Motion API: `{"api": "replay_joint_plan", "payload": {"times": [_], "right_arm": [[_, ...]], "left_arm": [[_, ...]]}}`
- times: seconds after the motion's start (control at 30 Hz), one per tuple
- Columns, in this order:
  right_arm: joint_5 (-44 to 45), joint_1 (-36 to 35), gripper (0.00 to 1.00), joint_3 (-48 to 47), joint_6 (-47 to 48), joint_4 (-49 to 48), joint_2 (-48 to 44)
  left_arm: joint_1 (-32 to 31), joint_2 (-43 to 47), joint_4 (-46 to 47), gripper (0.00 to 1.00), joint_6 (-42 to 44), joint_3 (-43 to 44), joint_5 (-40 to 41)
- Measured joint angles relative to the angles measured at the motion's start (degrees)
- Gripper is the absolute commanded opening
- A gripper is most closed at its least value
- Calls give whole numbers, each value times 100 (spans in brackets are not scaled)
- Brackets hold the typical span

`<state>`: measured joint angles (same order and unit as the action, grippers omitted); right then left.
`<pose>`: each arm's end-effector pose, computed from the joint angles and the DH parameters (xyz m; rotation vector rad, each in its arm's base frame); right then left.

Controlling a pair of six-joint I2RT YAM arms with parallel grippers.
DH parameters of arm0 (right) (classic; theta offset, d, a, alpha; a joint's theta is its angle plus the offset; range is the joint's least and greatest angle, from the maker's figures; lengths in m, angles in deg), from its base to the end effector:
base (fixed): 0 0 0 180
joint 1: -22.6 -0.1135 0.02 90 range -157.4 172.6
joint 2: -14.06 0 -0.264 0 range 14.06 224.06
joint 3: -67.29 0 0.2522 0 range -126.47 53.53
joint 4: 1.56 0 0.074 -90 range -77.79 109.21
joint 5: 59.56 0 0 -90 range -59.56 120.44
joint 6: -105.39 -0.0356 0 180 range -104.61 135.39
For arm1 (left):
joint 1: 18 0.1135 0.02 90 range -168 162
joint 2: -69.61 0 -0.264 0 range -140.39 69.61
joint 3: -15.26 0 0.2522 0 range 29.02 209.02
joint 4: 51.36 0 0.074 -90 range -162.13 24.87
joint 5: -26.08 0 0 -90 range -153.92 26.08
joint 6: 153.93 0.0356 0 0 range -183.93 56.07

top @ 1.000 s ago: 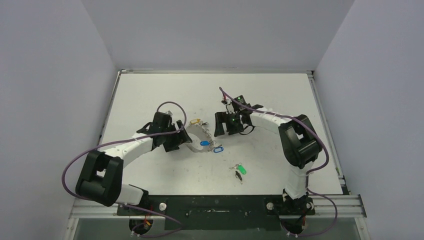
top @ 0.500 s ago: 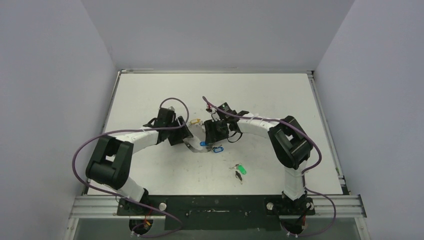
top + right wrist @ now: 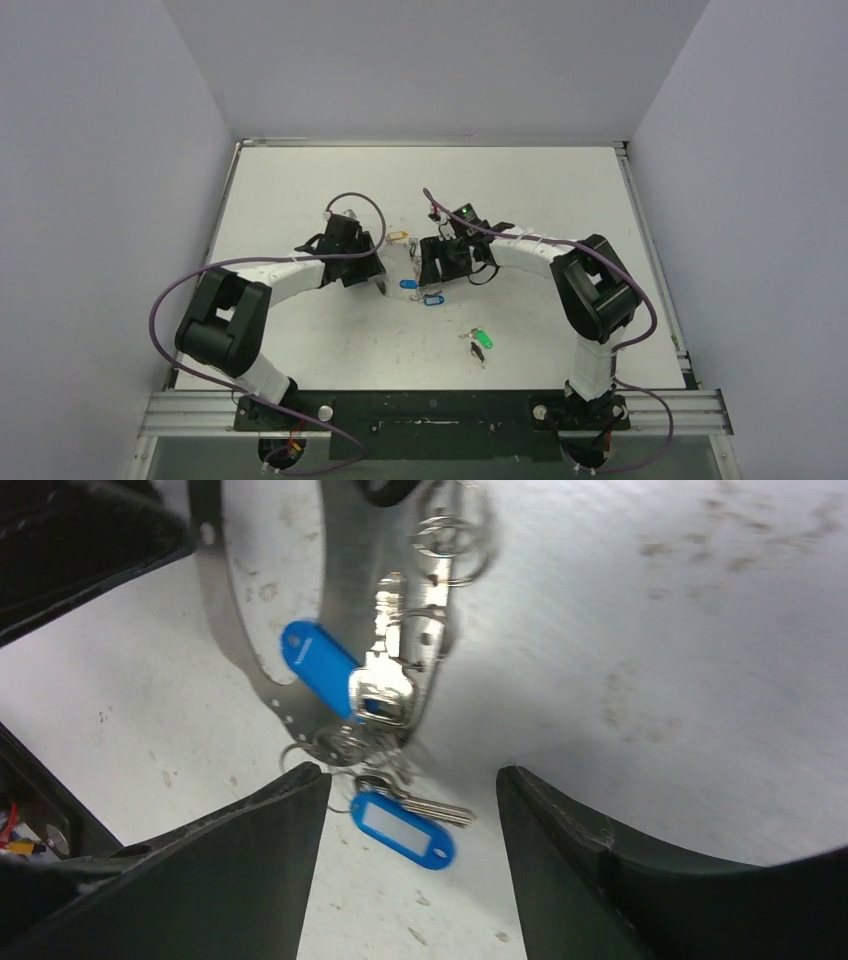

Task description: Put the keys on the keyring

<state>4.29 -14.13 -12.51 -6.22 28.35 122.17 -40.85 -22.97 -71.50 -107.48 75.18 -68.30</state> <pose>0.2951 0.2398 0.1547 -0.5375 2.6795 0.9314 0.2850 -0.1230 0.1539 -0.4313 2.5467 -0.5586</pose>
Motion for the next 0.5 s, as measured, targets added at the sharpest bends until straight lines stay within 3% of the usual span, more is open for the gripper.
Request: {"api": "replay_joint_plan", "payload": {"times": [0.23,0.5], "right_arm": [[22,564,68,192,92,68,-195],[0,575,67,214,199,59,-208]], "left_arm": [[-538,542,-629,52,337,-144,691],[-1163,474,-247,52,350,-151,684]]}}
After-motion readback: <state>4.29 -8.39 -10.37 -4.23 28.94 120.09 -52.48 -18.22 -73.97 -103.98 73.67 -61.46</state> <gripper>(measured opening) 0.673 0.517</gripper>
